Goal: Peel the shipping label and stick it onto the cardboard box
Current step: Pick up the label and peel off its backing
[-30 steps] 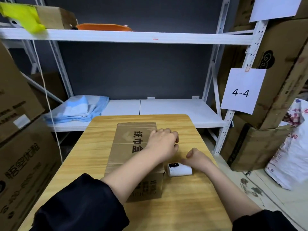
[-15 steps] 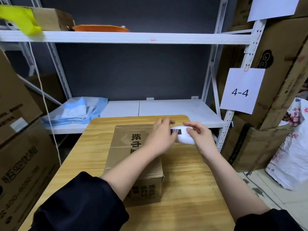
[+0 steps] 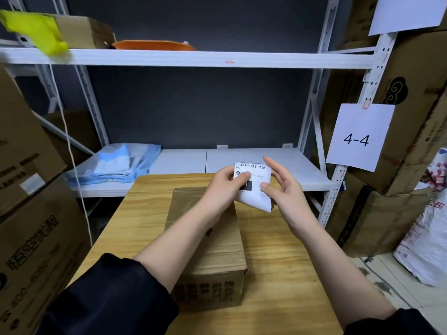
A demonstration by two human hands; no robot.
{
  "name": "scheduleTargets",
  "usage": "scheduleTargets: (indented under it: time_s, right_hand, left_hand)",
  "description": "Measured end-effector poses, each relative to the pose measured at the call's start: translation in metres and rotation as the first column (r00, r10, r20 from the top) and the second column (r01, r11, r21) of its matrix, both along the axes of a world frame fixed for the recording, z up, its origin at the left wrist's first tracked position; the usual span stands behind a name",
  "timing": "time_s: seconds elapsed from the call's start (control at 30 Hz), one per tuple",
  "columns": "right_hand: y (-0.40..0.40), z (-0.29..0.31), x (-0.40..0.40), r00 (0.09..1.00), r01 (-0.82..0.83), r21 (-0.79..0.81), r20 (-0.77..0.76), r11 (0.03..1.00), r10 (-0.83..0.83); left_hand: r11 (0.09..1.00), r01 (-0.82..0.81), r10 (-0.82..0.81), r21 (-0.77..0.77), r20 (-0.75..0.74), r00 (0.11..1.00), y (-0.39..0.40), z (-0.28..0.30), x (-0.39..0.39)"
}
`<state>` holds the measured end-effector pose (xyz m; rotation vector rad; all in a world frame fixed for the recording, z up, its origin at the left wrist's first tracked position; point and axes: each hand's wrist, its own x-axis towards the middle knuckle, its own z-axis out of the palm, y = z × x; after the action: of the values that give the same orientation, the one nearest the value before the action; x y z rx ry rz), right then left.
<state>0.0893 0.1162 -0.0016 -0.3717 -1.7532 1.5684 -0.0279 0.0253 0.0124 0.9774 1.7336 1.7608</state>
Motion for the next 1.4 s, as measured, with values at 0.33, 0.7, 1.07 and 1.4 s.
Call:
scheduleTargets:
  time_s: [0.33,0.7,1.07,1.4]
  right_hand:
    - [0.011,0.008,-0.006,0.987,0.159,-0.072,0.011,0.985,-0.158]
    - [0.011,0.017,-0.002,0.991,0.038,-0.018,0.129,0.999,-0.035]
    - [0.001,0.022,-0.007,0.995,0.079,-0.079,0.058,0.994,-0.075]
    - [-0.01,0.025,-0.014,0.994,0.094,-0.196,-0.042,0.976,-0.104]
  left_hand:
    - [0.983,0.185,-0.183,0.01,-0.078,0.98,-0.01,0.001,-0.006]
    - [0.988,0.152,-0.152,-0.012,-0.062,0.986,-0.014,0.007,-0.01]
    - [0.988,-0.152,0.153,0.029,-0.298,0.942,-0.011,0.006,-0.009]
    - [0.953,-0.303,0.187,0.017,-0.818,0.543,-0.011,0.002,0.002]
